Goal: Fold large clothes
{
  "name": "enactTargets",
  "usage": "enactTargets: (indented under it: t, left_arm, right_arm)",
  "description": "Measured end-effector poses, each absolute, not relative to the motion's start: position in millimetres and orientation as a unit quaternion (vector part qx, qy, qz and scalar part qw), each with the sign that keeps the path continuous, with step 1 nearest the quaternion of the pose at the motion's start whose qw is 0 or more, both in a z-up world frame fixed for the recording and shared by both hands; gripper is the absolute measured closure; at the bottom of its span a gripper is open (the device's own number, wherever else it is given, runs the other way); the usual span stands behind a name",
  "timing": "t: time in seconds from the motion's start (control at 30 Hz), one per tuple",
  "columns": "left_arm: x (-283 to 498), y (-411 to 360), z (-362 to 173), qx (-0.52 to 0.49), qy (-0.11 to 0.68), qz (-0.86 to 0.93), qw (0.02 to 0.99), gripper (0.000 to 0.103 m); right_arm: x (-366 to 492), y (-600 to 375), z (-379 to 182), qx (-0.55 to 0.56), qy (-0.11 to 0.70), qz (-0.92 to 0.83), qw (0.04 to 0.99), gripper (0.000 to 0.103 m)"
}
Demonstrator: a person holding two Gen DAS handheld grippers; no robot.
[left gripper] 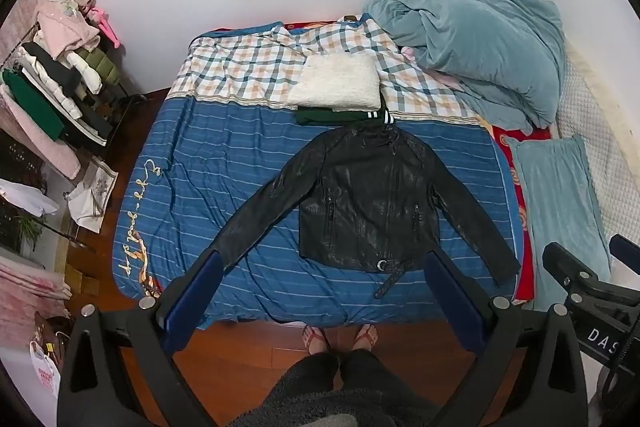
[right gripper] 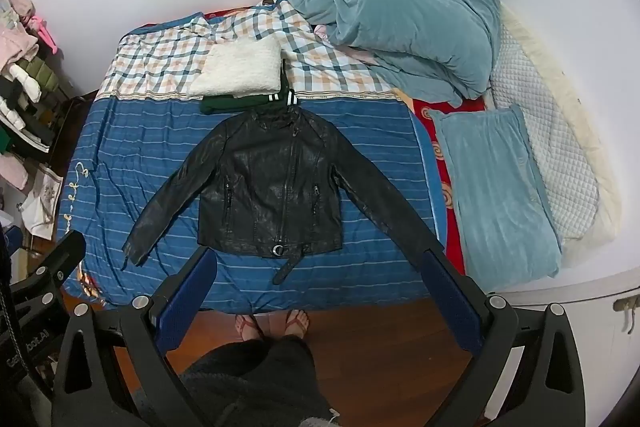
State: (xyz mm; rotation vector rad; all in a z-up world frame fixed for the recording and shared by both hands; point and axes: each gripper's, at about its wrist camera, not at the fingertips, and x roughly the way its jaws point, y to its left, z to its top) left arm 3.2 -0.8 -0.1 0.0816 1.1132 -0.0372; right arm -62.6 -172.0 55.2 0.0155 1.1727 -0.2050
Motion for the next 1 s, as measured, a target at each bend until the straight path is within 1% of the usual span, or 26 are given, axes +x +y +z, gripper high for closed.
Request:
enactTargets:
  t: [0.27, 1.0]
  left_arm:
    - [3, -3, 5, 0.038, 0.527, -0.018, 0.849, 0.000]
    - [4, -5, 16, 0.038, 0.525, -0.017, 0.850, 0.000]
  right_arm:
    - [-70, -185, 62, 0.006, 0.554, -0.094, 0.827, 0.000]
    - [-69, -172, 69, 0.000, 0.552, -0.093, 0.829, 0.000]
